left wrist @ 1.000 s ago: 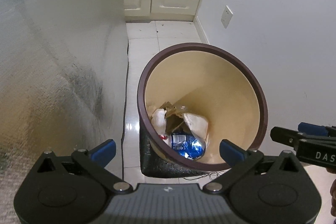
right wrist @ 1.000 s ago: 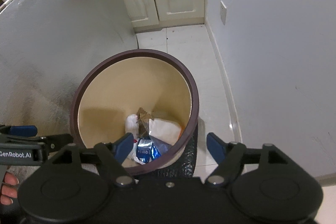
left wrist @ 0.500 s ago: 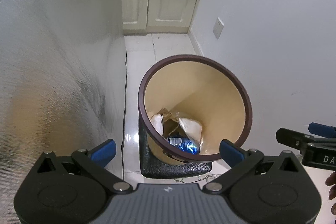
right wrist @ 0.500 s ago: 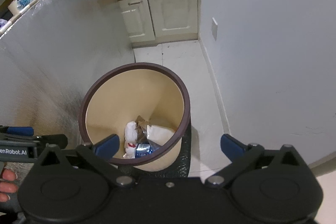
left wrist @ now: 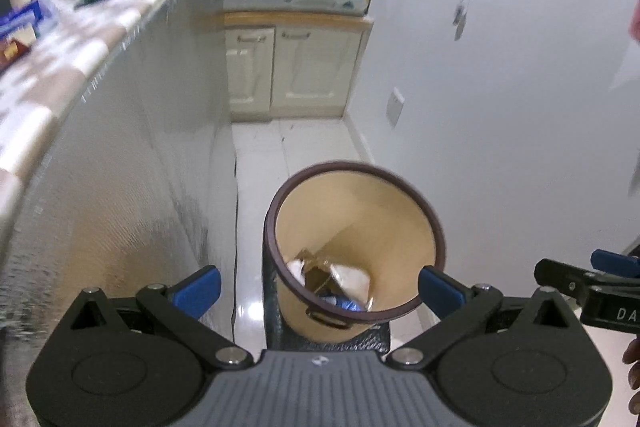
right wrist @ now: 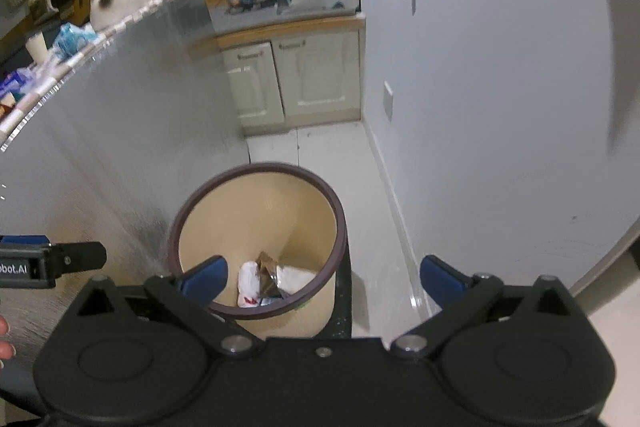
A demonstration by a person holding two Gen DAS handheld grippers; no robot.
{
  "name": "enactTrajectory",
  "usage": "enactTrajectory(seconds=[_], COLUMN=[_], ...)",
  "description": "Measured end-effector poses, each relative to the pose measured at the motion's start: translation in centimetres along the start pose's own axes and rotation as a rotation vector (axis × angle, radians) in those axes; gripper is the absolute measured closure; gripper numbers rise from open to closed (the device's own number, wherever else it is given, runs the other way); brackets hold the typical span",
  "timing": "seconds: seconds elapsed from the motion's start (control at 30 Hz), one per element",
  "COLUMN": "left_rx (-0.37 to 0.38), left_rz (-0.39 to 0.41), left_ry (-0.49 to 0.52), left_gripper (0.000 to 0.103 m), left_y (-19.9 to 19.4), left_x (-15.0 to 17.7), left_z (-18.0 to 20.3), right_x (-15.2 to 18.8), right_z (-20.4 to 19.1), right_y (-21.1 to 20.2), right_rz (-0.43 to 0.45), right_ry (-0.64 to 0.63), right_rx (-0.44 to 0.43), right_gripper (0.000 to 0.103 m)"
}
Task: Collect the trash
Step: 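Move both open grippers back from the bin toward the table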
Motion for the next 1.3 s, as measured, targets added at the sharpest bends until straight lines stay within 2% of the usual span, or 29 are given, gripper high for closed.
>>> enactTrajectory(seconds=[0.33, 0.67, 0.97, 1.3], left_rx=[0.086, 0.082, 0.009, -0.092], left_rz=[0.160, 0.332, 0.474, 0.523], left_ry=[0.046, 0.054, 0.067, 0.059], left_gripper=[0.000, 0.000, 0.000, 0.000], left_y=[-7.4, -15.0, -21.4, -24.5], left_x=[-0.4, -1.6, -4.2, -7.8], left_z=[1.6, 0.0, -5.3, -14.1], right_x=[-1.1, -3.4, -6.2, -10.3], right_z=[-1.6, -5.2, -11.6, -20.5], right_y=[-7.2, -12.8, -15.3, -15.5], right_rz=[0.170, 0.319, 0.407, 0.438], right_ry=[-0.013, -0.070, -0.128, -0.157], right_rx=[0.005, -0.031, -0.128, -0.222], right_gripper=[0.000, 0.000, 0.000, 0.000])
Point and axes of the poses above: each gripper's, at about its wrist camera, not at the fingertips, and y roughly the way its jaws point, z to its right, x to its underside, the point moved 6 cm from there along y, roughly the way its jaws point, and after that the axes turned 5 degrees about -z, right-handed, at the moved point
